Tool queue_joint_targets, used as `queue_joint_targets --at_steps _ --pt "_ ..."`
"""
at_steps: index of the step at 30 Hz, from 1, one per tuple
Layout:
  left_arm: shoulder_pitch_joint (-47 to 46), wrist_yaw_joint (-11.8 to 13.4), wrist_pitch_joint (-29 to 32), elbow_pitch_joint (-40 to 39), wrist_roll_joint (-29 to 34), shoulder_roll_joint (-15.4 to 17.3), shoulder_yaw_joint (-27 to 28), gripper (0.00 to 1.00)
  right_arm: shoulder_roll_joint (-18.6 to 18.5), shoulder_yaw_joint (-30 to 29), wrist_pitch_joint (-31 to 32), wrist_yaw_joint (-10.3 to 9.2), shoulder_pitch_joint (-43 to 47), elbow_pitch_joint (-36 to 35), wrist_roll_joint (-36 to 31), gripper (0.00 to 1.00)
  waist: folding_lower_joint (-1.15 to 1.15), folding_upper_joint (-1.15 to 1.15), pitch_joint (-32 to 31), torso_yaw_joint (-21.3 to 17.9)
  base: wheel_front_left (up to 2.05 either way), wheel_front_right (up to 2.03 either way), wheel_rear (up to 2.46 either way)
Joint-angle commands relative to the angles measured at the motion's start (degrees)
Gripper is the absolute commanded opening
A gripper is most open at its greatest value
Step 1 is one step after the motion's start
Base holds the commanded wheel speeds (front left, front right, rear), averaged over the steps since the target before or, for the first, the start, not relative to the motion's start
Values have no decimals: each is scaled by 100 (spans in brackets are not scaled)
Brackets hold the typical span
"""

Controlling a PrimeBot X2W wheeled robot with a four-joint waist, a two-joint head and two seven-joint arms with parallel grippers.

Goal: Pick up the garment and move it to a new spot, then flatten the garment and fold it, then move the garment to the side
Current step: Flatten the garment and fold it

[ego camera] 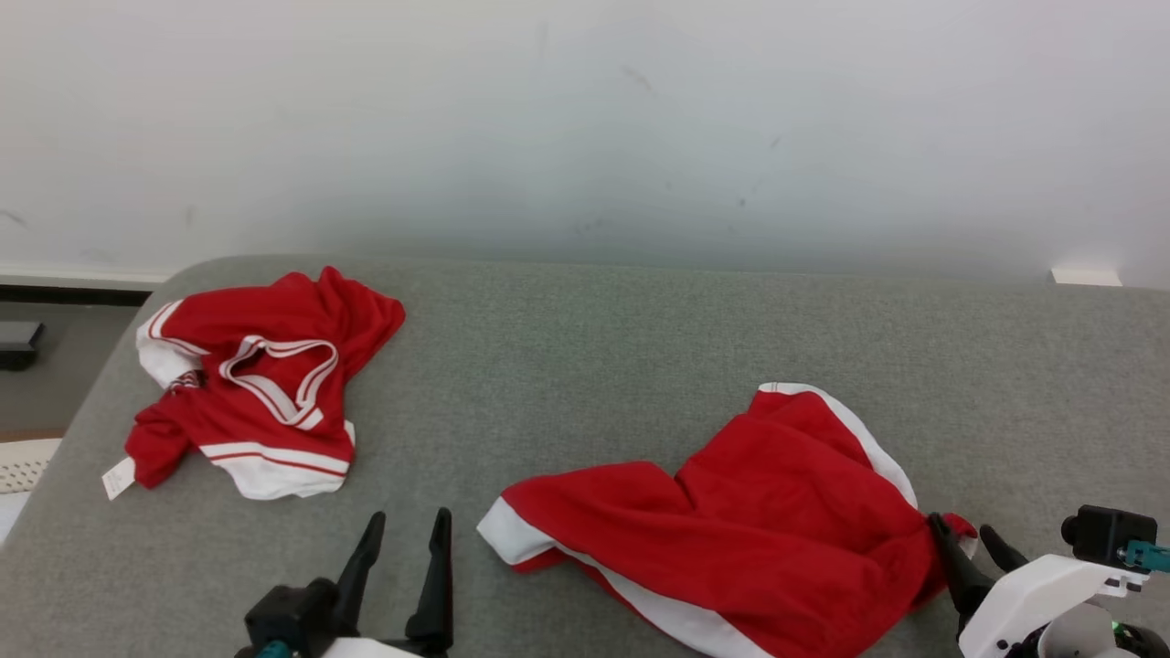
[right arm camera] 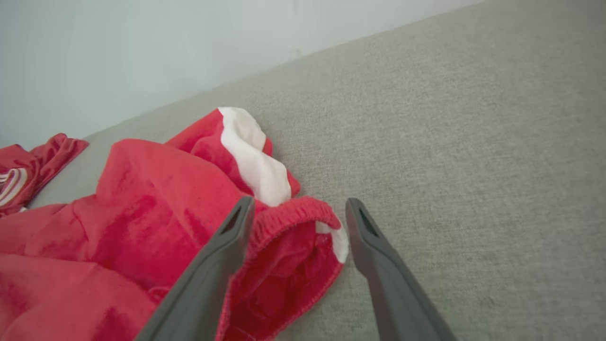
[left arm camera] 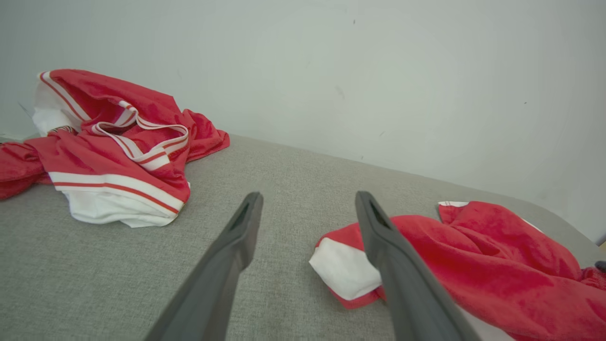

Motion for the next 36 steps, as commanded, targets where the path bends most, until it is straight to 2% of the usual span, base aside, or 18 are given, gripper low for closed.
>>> queue_joint_targets --at_steps 1,6,9,18,21,25,29,33,34,35,36 --pt "-44 -41 -11 42 44 -9 40 100 8 -68 132 -13 -82 210 -83 100 0 0 13 62 0 0 0" --pt "-40 -140 -12 102 135 -96 156 100 164 -147 608 -13 -260 716 -77 100 0 0 37 195 0 0 0" --pt "-58 -192 -12 123 175 -126 208 100 160 -137 718 -13 -236 818 -21 0 0 0 69 265 0 0 0" --pt "-105 -277 -12 98 278 -162 291 100 61 -199 313 -13 -467 605 -46 0 0 0 158 435 0 0 0" --pt "-159 -297 -12 46 316 -169 299 100 -83 -180 210 -13 -764 454 -155 0 0 0 264 504 0 0 0" --pt "-305 -324 -12 -29 338 -176 236 100 -308 -146 370 -13 -1378 380 -298 0 0 0 529 647 0 0 0" --pt "-475 -283 -12 -111 184 -180 104 100 -572 -205 574 -13 -2096 662 -392 0 0 0 880 802 0 0 0" --pt "-613 -218 -13 -153 89 -180 -43 100 -774 -286 692 -13 -2784 1264 -560 0 0 0 1174 936 0 0 0" --pt "-651 -206 -13 -153 64 -180 -77 100 -785 -289 725 -13 -2905 1453 -604 43 0 0 1212 962 0 0 0" --pt "-678 -187 -13 -148 49 -179 -107 100 -781 -299 752 -13 -3021 1614 -596 100 0 0 1236 985 0 0 0" --pt "-690 -184 -13 -135 40 -178 -135 100 -770 -311 731 -13 -3116 1736 -572 100 0 0 1245 1000 0 0 0"
